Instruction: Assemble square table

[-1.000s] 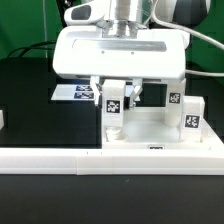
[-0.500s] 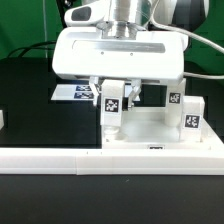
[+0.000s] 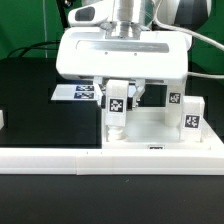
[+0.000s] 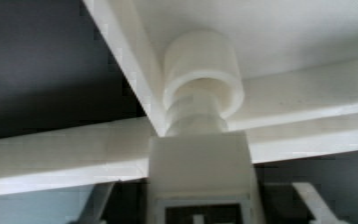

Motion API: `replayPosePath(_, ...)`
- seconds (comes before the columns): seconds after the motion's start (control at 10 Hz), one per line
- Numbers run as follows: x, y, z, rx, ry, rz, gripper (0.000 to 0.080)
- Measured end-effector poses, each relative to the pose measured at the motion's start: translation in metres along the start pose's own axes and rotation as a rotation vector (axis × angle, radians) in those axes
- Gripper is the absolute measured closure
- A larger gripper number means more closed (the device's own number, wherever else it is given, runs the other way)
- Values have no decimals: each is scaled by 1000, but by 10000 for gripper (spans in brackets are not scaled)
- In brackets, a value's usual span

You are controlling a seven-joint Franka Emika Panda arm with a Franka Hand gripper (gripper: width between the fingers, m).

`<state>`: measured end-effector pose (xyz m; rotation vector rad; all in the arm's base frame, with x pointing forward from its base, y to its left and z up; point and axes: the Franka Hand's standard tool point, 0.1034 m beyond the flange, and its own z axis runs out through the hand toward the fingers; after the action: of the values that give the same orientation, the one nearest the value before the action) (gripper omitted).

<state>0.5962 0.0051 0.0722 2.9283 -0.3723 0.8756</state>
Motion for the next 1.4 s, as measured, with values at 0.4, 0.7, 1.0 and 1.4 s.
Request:
replayPosePath(0.4,-6,-6,2,6,-18,-7,509)
replayPosePath(0.7,-10,-1,9,0,-25,-7,509)
replayPosePath(1.0,-7,1,13,-3,-16,-2,509)
replayPosePath(1.4,-6,2,14,-1,-31,6,501)
